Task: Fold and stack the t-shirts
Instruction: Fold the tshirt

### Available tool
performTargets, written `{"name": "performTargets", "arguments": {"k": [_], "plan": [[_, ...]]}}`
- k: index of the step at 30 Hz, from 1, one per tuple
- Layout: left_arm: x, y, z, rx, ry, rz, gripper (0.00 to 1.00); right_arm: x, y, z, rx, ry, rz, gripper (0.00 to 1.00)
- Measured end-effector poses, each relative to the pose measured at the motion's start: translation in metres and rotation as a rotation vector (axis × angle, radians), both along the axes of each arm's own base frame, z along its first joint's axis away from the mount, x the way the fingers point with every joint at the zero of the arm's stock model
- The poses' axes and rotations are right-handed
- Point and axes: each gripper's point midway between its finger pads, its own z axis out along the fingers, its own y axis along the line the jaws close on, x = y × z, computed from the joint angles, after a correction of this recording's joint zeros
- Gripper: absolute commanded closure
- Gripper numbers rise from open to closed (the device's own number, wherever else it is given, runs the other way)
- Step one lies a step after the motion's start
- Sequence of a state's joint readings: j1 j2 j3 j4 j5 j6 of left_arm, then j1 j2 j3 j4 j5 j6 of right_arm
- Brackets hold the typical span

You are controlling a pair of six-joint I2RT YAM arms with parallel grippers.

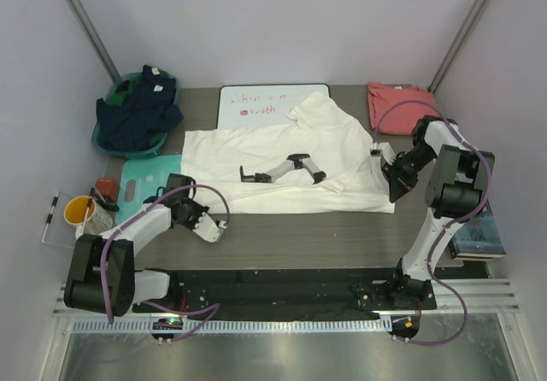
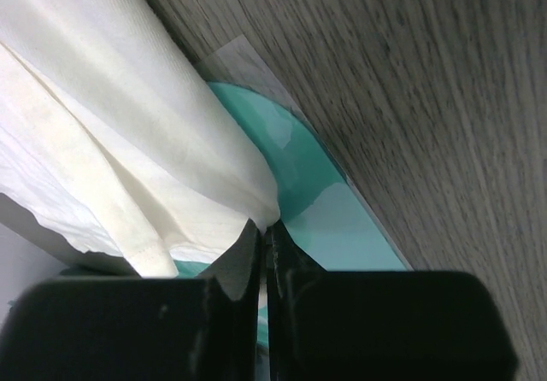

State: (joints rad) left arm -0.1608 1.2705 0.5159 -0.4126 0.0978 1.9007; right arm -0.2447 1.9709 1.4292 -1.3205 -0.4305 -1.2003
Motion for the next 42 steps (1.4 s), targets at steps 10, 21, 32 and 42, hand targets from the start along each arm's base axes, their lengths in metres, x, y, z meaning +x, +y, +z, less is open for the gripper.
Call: {"name": "performTargets", "arguments": {"k": [10,21,32,42], "plan": [[-0.008,0.001,0.0,0.014,0.032,-0.023,0.89,0.012,-0.014,-0.007,-0.063,-0.027,0.021,0.93],[-0.023,0.004,0.011,0.018,0.065,-0.009,0.14,0.018,-0.03,-0.009,-0.138,-0.065,0.071,0.46],[0.024,-0.002,0.084,-0.104,-0.117,0.156,0.07,0.078,-0.009,0.062,-0.171,-0.38,0.087,0.46],[0.076,-0.002,0.083,-0.175,-0.173,0.294,0.08,0.087,0.12,0.086,-0.131,-0.57,0.394,0.52]]}}
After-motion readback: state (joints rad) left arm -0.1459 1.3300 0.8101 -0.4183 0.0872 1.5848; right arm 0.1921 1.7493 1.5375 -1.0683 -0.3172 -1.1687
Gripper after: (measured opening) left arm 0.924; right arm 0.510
